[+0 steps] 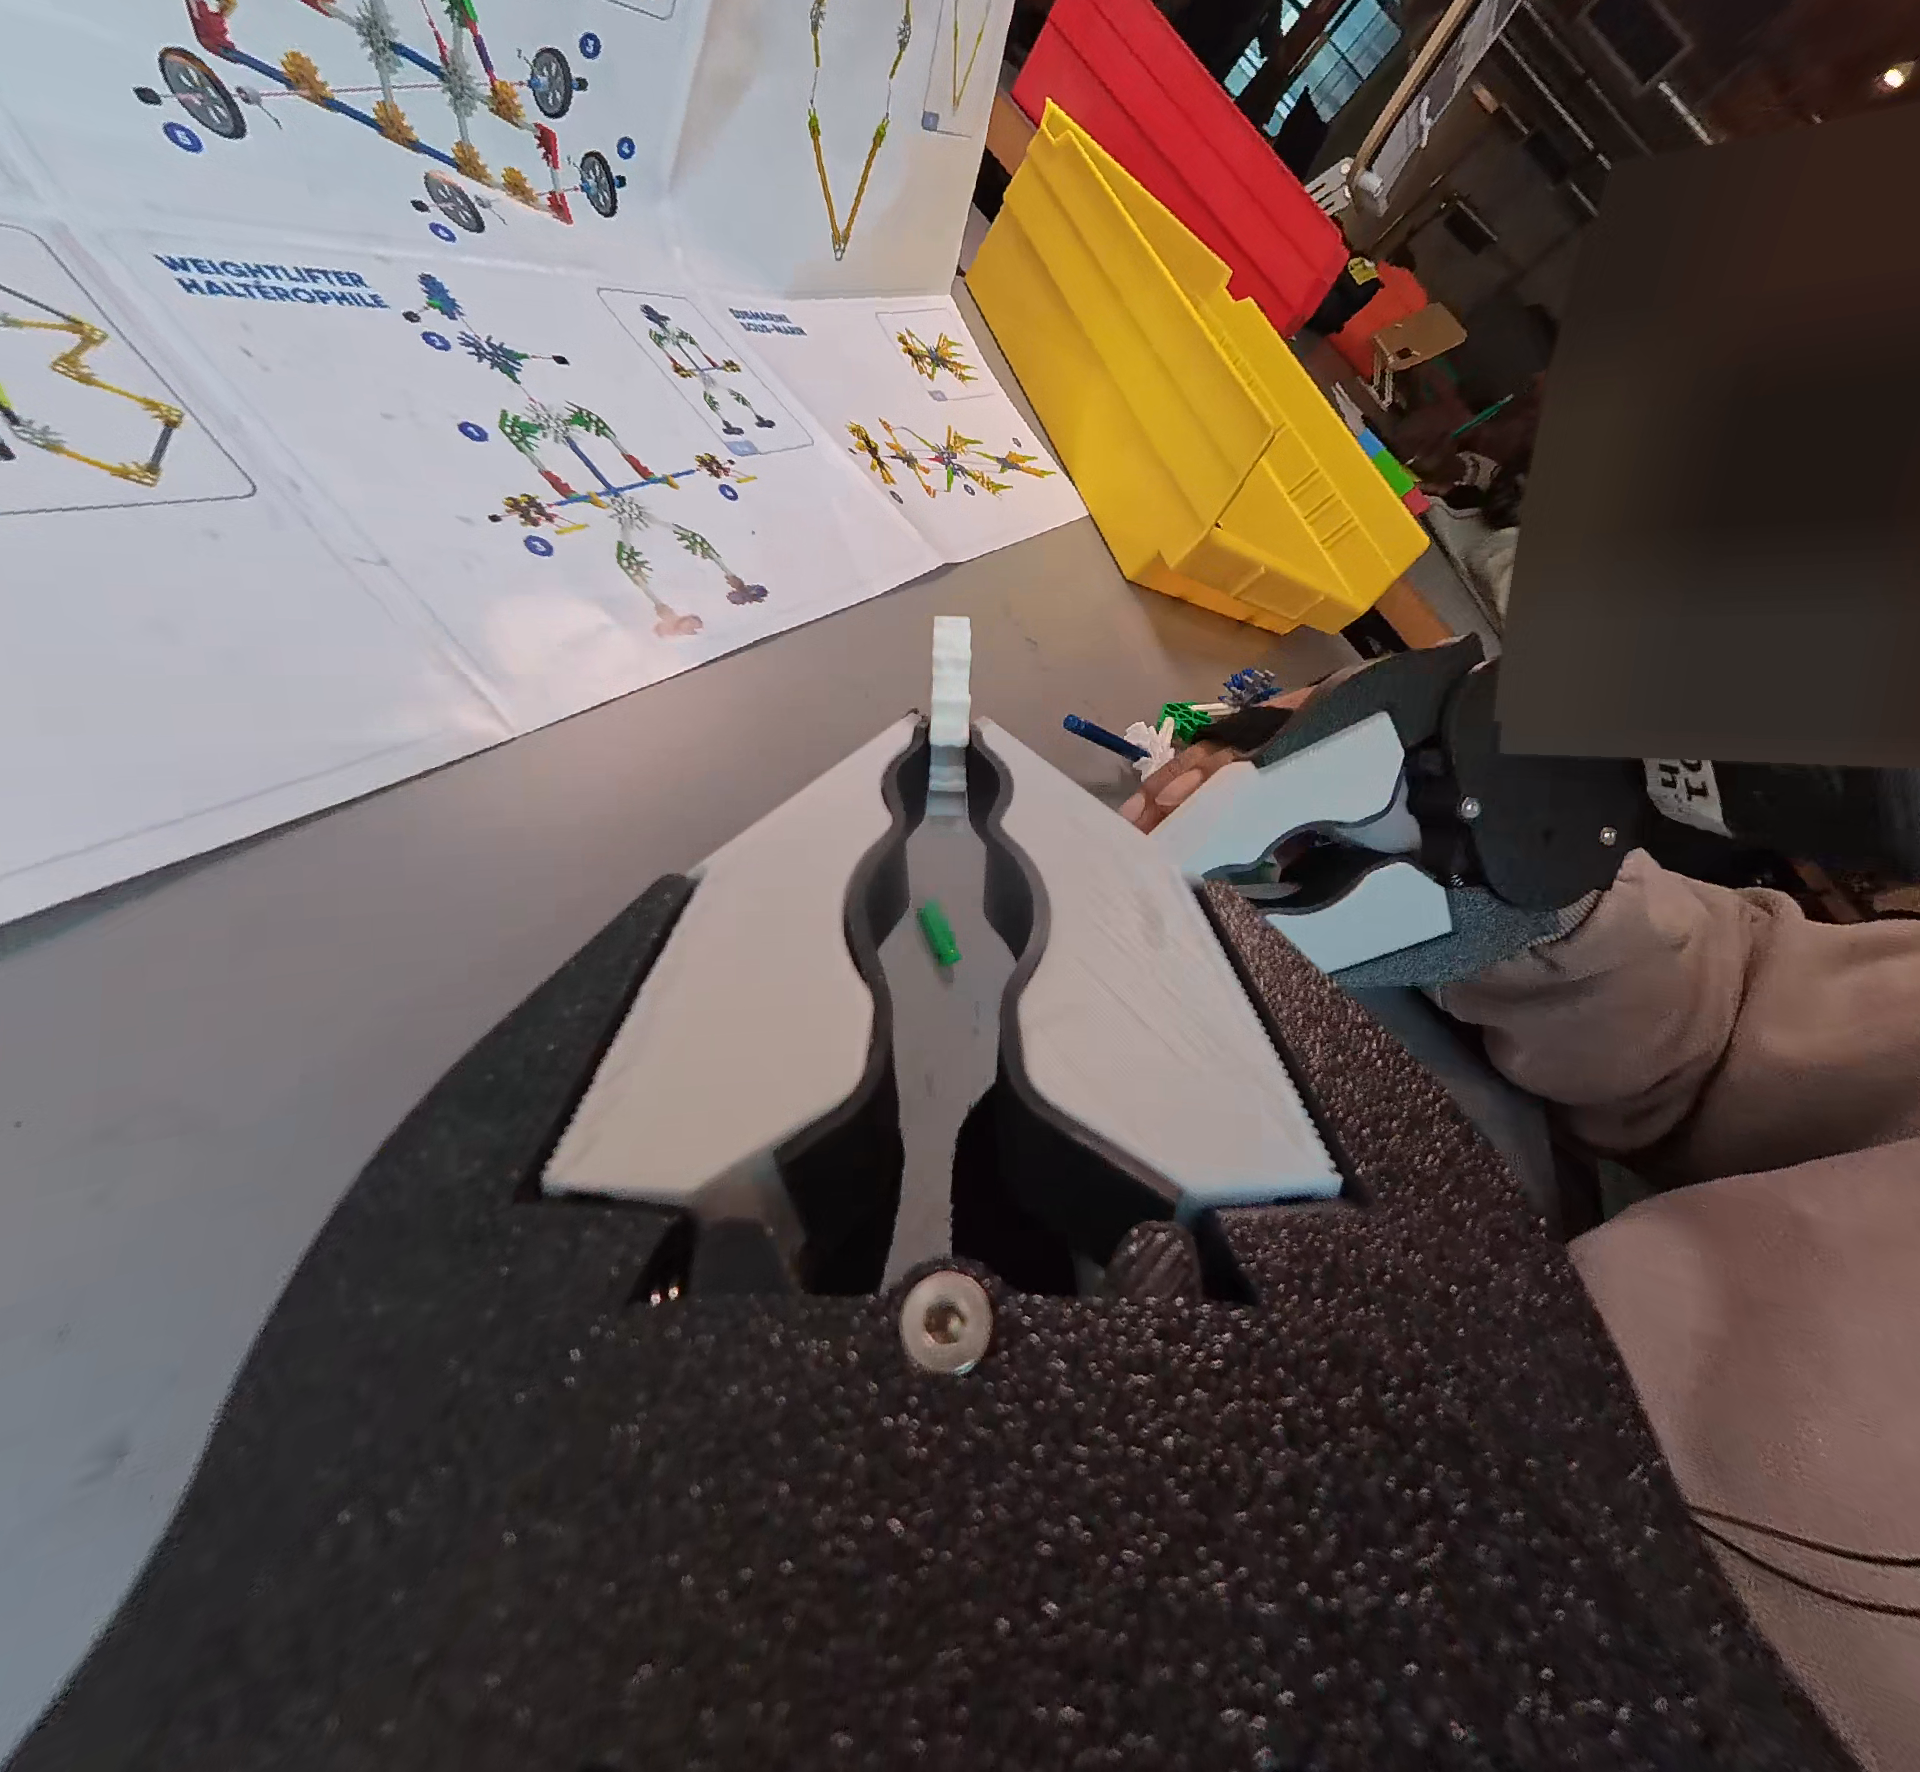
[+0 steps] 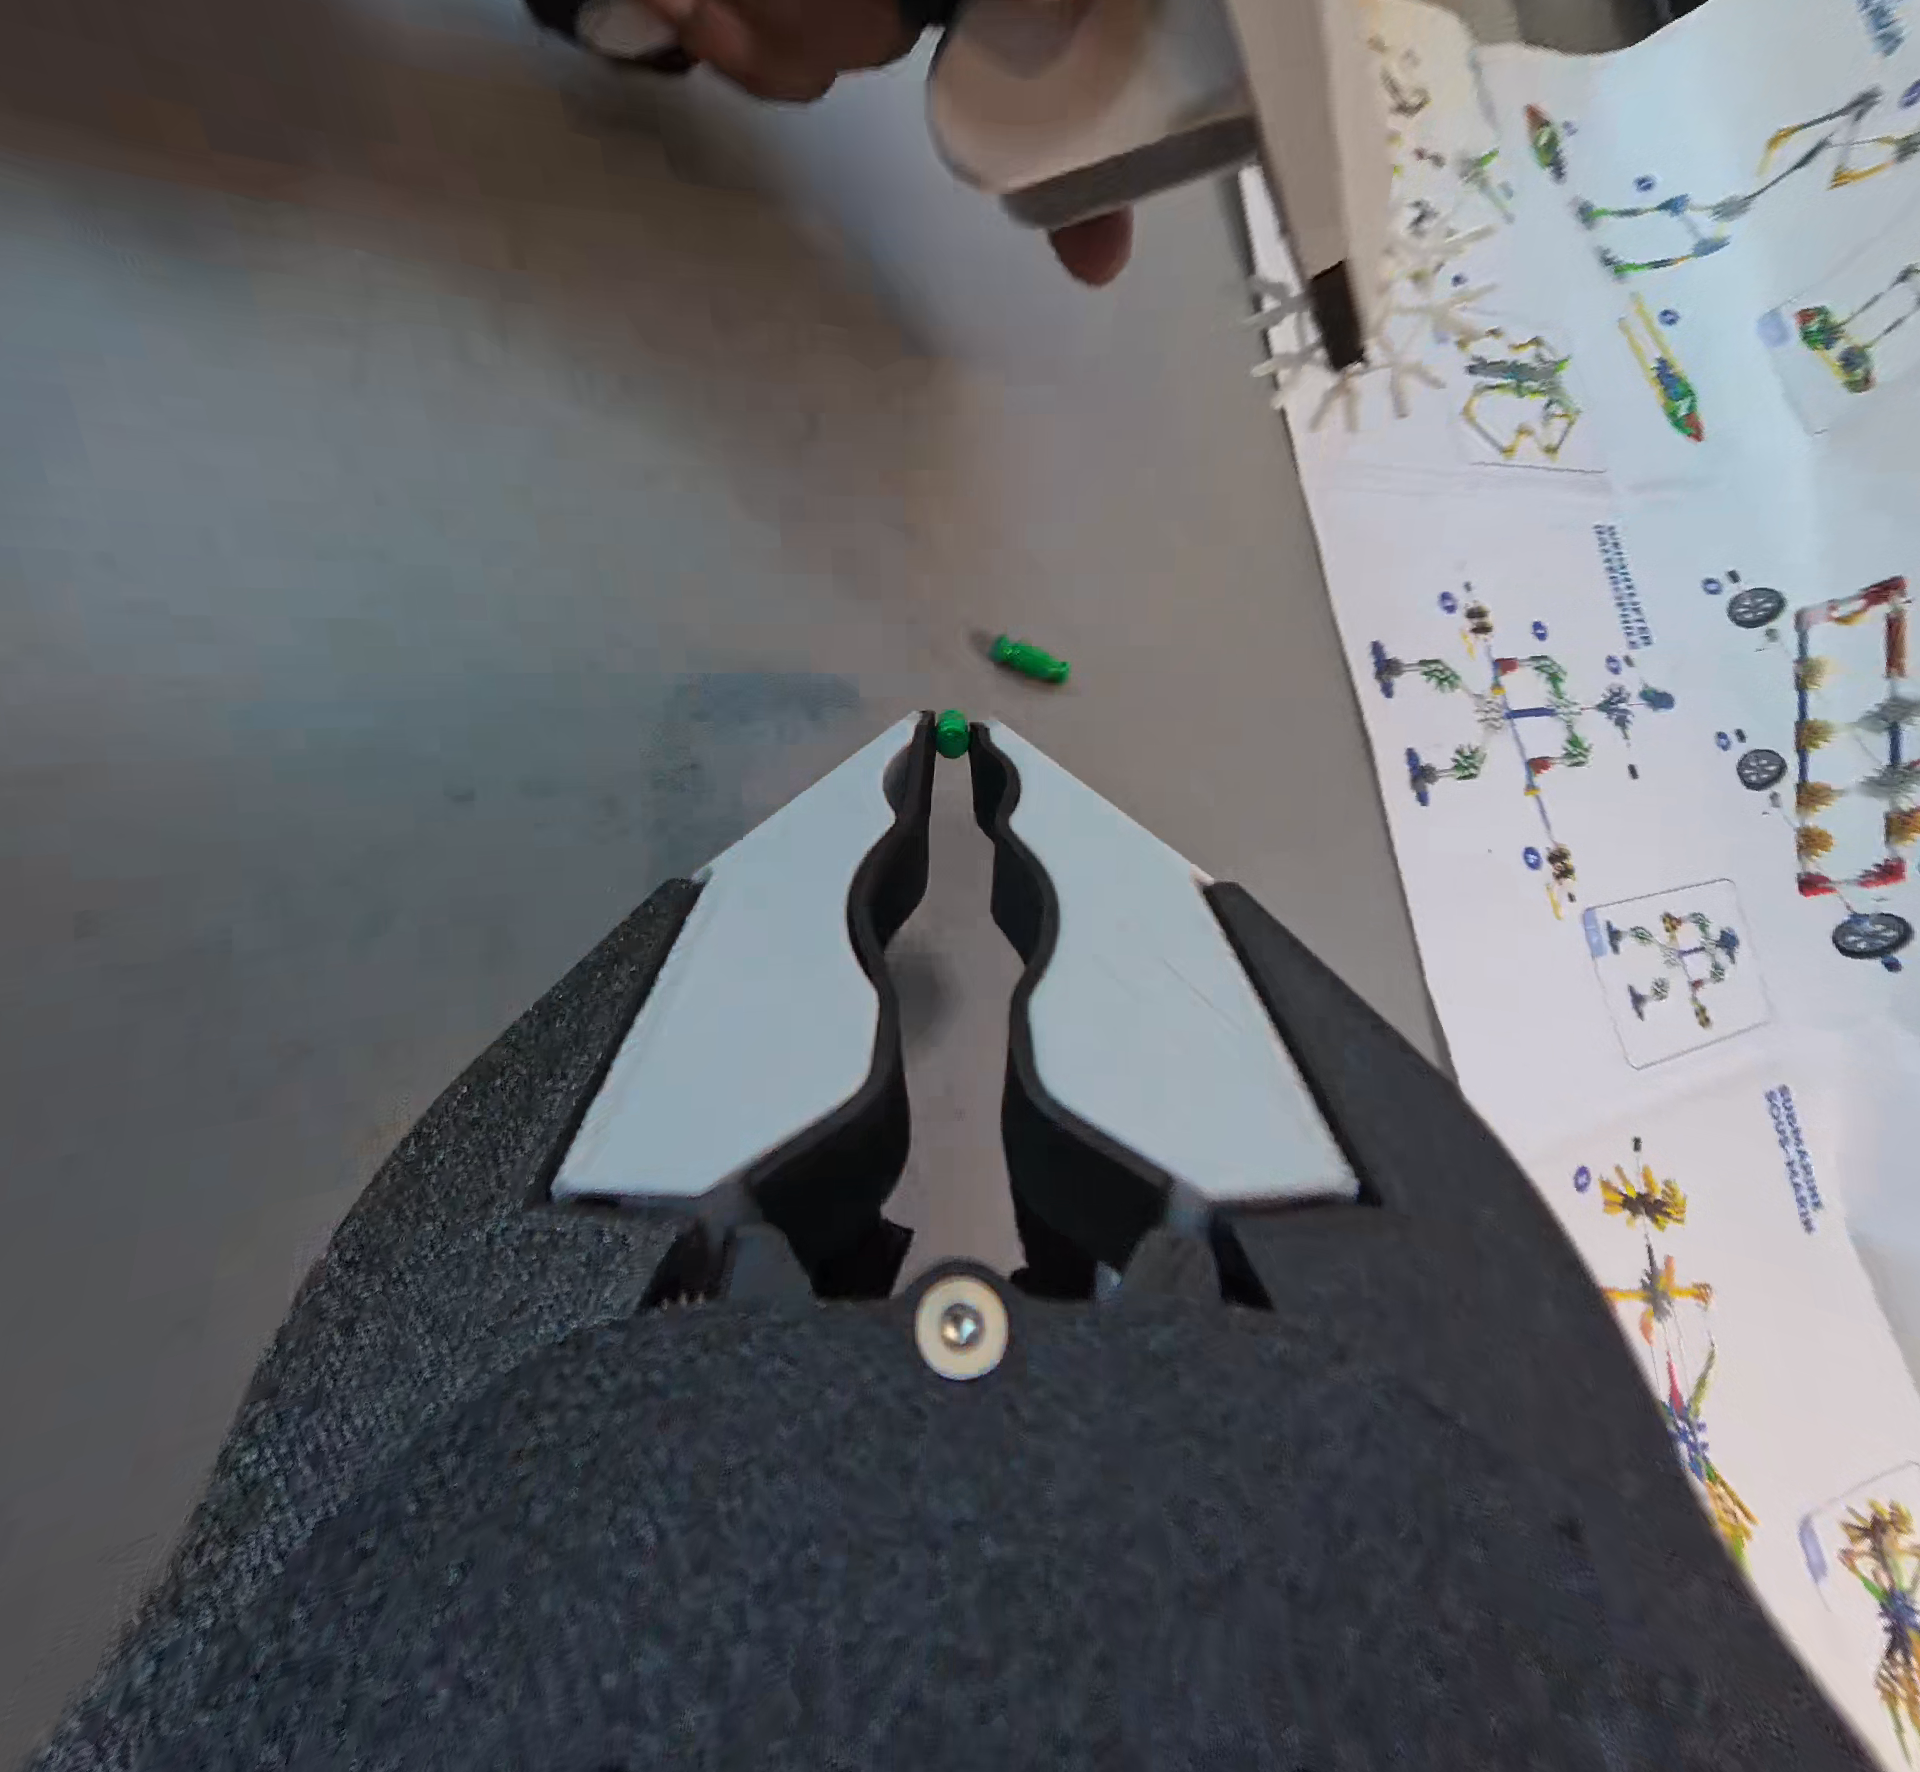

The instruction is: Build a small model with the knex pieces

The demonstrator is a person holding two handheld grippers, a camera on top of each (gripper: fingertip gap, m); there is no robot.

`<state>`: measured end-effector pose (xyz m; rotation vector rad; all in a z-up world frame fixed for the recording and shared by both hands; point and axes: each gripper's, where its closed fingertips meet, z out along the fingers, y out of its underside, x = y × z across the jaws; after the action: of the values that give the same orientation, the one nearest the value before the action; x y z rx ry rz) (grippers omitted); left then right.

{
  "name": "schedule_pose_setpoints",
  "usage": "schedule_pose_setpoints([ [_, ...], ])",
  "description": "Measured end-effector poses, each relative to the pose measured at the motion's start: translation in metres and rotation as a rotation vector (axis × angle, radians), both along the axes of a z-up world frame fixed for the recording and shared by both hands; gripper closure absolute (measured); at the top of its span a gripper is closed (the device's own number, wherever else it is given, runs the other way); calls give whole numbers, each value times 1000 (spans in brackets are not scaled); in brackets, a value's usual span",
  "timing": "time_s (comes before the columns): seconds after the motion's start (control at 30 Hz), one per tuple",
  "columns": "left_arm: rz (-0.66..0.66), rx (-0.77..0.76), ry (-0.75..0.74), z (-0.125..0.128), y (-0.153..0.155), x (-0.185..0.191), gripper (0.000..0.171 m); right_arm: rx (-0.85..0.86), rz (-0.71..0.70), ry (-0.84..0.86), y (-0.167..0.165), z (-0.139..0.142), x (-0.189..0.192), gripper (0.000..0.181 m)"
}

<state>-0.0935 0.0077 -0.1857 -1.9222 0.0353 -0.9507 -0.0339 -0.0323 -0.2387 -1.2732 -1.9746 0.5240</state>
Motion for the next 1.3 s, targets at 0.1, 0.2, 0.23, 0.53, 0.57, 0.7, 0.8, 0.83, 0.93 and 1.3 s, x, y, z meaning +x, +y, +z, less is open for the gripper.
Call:
schedule_pose_setpoints([
  [0.1, -54, 10, -110, 7, -4, 4, 166, 48, -2, -28, 0, -12, 0, 172],
  [0.2, -96, 22, -273, 20, -7, 9, 166, -33, -23, 27, 1, -1, -2, 159],
  [0.23, -106, 25, -312, 24, -8, 9, 166, -72, -31, 74, 2, 7, -2, 158],
  [0.53, -93, 94, -241, 35, -10, 6, 166, -208, -153, 363, 27, 62, -1, 114],
  [0.57, -69, 109, -183, 34, -9, 2, 166, -205, -174, 368, 31, 63, -1, 101],
  [0.7, 161, 186, 113, 34, 1, -44, 165, -181, -230, 394, 40, 69, 0, 83],
  [0.8, 489, 253, 331, 51, -4, -117, 165, -170, -242, 418, 44, 77, 3, 85],
  [0.83, 615, 263, 386, 59, -12, -147, 165, -167, -244, 420, 45, 78, 4, 86],
  [0.93, 879, 190, 463, 63, -45, -225, 166, -177, -237, 410, 44, 78, 5, 91],
  [1.3, 648, 108, 556, 37, -36, -201, 133, -178, -201, 229, 33, 45, 5, 94],
])
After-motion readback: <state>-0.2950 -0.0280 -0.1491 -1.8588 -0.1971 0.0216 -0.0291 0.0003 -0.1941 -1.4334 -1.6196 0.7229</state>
